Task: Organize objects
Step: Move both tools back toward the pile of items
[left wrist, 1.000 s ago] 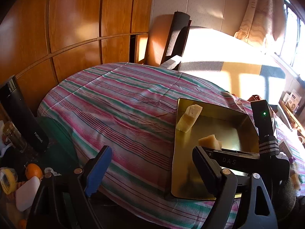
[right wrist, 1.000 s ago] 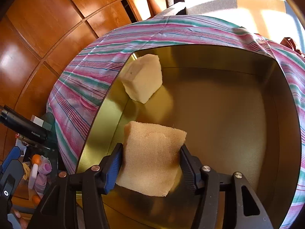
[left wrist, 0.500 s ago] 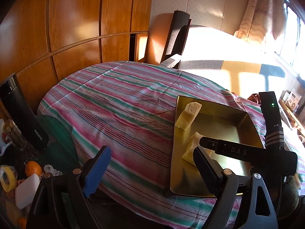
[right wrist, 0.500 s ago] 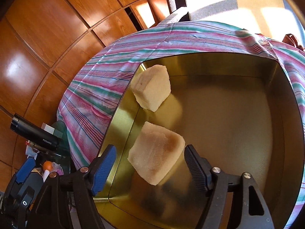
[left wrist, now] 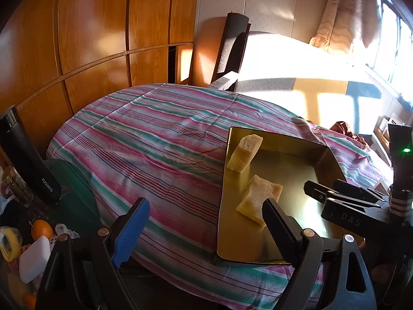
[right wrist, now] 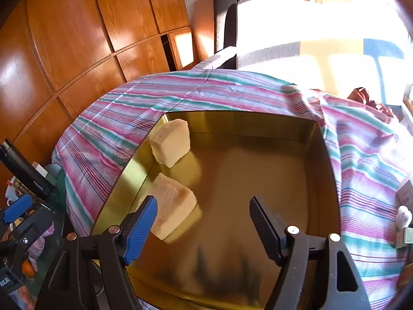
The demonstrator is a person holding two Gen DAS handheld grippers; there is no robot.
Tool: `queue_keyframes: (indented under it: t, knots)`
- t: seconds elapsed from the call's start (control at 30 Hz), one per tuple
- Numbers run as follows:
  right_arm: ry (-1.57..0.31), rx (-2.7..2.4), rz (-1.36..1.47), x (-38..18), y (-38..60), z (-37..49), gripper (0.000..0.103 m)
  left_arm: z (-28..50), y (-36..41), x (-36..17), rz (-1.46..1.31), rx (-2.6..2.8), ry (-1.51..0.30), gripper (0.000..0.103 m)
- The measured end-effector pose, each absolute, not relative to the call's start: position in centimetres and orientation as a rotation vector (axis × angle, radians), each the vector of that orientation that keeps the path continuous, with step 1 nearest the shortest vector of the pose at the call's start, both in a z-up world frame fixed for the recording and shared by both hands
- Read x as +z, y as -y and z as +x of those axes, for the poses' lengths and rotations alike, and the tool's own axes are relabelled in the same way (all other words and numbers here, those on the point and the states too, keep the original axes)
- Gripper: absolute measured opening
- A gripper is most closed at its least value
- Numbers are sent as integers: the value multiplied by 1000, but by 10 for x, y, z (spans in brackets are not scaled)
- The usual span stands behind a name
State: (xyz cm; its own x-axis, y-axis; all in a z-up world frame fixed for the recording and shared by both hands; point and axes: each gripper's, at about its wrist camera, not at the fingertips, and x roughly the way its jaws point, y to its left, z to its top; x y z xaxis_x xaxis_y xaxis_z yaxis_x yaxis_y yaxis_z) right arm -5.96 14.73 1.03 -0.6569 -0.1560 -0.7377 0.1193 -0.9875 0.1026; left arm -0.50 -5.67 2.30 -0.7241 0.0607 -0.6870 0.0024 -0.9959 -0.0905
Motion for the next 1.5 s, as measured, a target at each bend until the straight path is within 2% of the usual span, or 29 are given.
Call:
queue_keyframes:
  t: [0.27, 0.33, 0.5, 0.77, 0.87, 0.97, 1.5]
  knots:
    - [-118, -2982, 922, 44, -163, -16, 76, -3, 40, 25, -1143, 2862, 84, 90]
    - [-59, -2991, 926, 45, -173, -13, 83, -3, 35, 26, -1134, 2859, 70, 91]
    - [151, -2964, 1067, 39, -208, -13, 81, -1, 20, 28, -1115, 2840, 31, 92]
    - [299, -3018, 1029, 43, -257, 13, 81, 0, -8, 27, -1114, 2783, -25, 93]
    - [337, -3027, 1045, 40, -274, 21, 84, 1, -19, 26, -1110, 2763, -53, 93]
    - [372, -3031, 1097, 35, -294, 27, 93, 2, -29, 23, -1114, 2741, -80, 93]
    - [634, -3324, 1144, 47, -445, 112, 93, 8, -83, 12, -1113, 2631, -219, 93]
